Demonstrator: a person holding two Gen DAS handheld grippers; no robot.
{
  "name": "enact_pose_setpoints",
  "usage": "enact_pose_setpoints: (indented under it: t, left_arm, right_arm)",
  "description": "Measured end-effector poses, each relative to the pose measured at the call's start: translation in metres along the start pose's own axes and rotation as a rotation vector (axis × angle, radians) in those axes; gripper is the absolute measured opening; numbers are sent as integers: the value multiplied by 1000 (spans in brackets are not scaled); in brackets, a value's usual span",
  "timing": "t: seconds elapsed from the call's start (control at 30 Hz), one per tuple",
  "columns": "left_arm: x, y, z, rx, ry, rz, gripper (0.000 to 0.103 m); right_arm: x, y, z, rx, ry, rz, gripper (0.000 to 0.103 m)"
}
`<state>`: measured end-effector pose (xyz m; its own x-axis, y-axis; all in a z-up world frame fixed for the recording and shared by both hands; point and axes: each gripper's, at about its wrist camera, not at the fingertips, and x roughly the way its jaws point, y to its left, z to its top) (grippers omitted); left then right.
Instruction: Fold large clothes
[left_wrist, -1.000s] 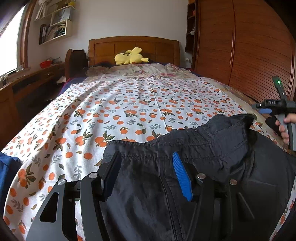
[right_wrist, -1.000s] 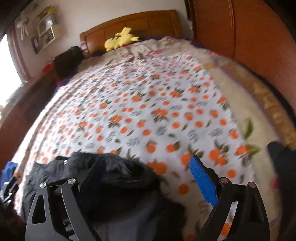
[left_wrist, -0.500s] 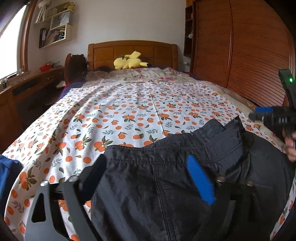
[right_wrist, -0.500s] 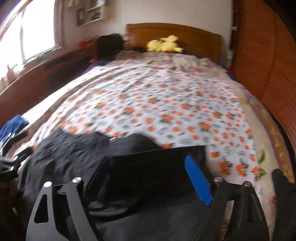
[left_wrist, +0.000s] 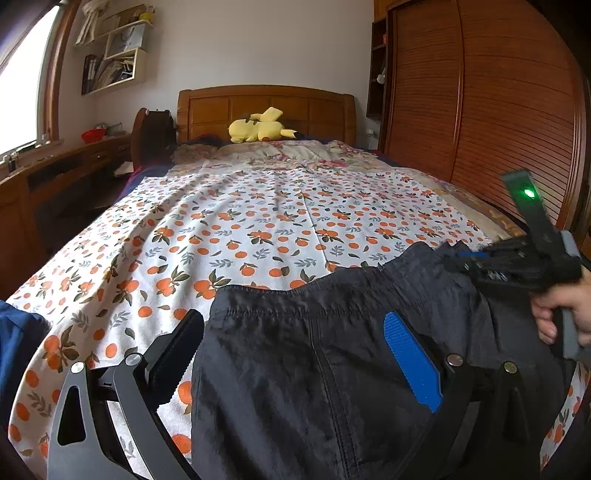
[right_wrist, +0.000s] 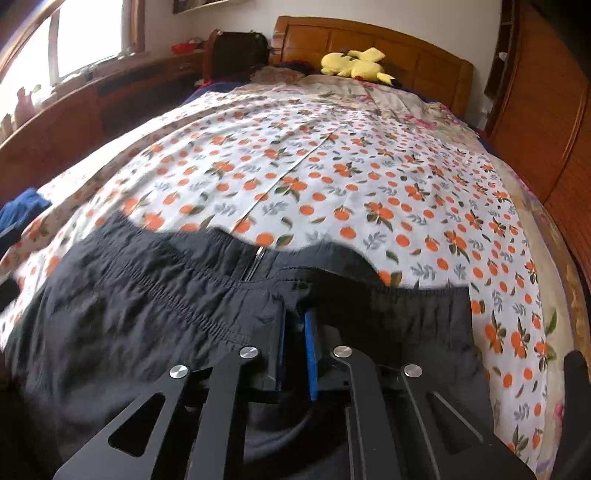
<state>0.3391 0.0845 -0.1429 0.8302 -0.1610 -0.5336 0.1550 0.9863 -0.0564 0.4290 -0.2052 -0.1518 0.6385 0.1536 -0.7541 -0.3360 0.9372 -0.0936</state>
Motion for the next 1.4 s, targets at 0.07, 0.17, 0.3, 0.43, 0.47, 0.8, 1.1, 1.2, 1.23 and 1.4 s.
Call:
enact_pose_setpoints:
  t: [0.07, 0.17, 0.3, 0.43, 0.47, 0.8, 1.1, 1.2, 1.23, 1.4]
  left_arm:
    - [0, 0, -1, -1, 1, -1, 99]
    - [1, -1, -1, 0, 4, -1, 99]
    - [2, -4, 0, 5, 5, -10, 99]
    - [4, -10, -1, 19, 10, -22, 99]
    - [5, -14, -2, 23, 12, -27, 99]
    - [5, -37, -7, 63, 14, -58, 99]
    - [8, -41, -10, 75, 26, -64, 99]
    - [11, -41, -11, 72, 34, -67, 99]
    - [13, -40, -11, 72, 37, -68, 99]
    - [19, -40, -14, 75, 52, -70, 99]
  right_arm:
    - [8, -4, 10, 14, -9, -15, 6]
    - [26, -10, 24, 39, -5, -25, 6]
    - [56, -5, 29, 14, 28, -55, 6]
    - [65, -4, 26, 4, 56, -61, 11]
    - [62, -6, 26, 9, 49, -64, 23]
    - [-7, -70, 19, 52, -46, -123, 51]
    - [35, -158, -18, 226, 105, -194, 51]
    - [50, -168, -24, 274, 142, -165, 51]
    - [52, -170, -25, 284, 150, -155, 51]
    - [62, -171, -25, 296, 190, -120, 39]
